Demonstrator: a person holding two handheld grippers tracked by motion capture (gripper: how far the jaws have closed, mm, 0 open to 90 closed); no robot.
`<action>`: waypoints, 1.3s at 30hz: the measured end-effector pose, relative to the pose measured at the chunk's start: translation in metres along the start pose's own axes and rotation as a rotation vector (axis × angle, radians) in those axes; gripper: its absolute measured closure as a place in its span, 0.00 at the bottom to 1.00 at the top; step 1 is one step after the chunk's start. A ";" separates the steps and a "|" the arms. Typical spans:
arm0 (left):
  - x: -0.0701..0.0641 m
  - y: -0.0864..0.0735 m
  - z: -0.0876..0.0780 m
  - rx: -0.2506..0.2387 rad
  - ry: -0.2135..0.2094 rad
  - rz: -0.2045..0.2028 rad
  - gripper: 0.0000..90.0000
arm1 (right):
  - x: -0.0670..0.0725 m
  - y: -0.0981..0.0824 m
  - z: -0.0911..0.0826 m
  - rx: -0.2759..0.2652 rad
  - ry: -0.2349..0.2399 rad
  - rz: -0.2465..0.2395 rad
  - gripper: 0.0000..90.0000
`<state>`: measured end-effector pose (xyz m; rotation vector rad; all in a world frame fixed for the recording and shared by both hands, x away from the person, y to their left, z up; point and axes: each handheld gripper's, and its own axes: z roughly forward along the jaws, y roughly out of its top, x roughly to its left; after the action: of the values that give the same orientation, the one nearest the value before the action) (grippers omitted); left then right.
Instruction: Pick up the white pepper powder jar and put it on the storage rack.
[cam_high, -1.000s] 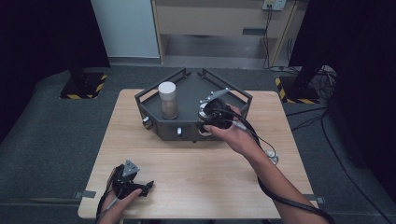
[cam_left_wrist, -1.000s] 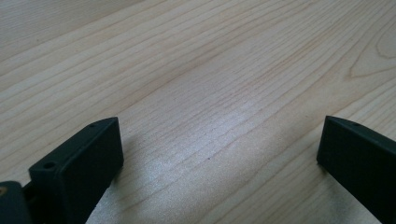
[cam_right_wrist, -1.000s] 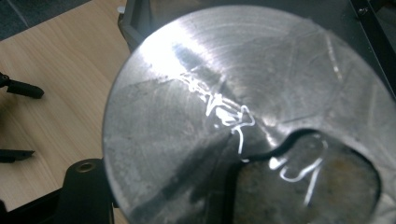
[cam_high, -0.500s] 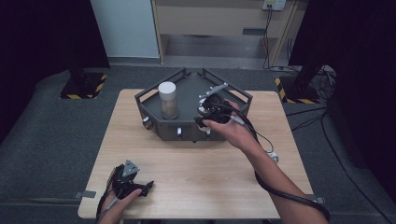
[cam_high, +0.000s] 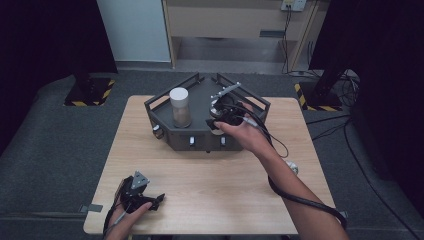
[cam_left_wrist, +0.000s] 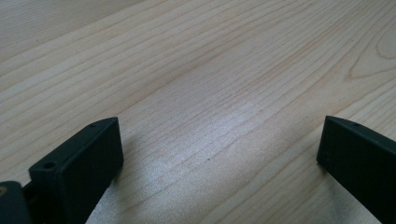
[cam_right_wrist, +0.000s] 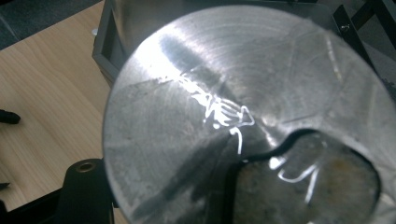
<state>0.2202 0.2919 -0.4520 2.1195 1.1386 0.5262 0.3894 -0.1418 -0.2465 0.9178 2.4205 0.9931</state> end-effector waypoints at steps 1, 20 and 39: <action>0.000 0.000 0.000 0.001 0.001 0.000 0.00 | -0.001 0.001 0.001 0.001 -0.002 0.001 0.34; 0.000 0.001 0.000 0.001 -0.001 0.004 0.00 | -0.015 0.020 0.024 -0.001 -0.019 0.025 0.34; 0.001 0.001 0.001 0.000 -0.002 0.005 0.00 | -0.025 0.031 0.042 0.006 -0.040 0.063 0.34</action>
<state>0.2213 0.2919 -0.4519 2.1227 1.1327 0.5255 0.4438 -0.1223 -0.2502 1.0120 2.3764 0.9796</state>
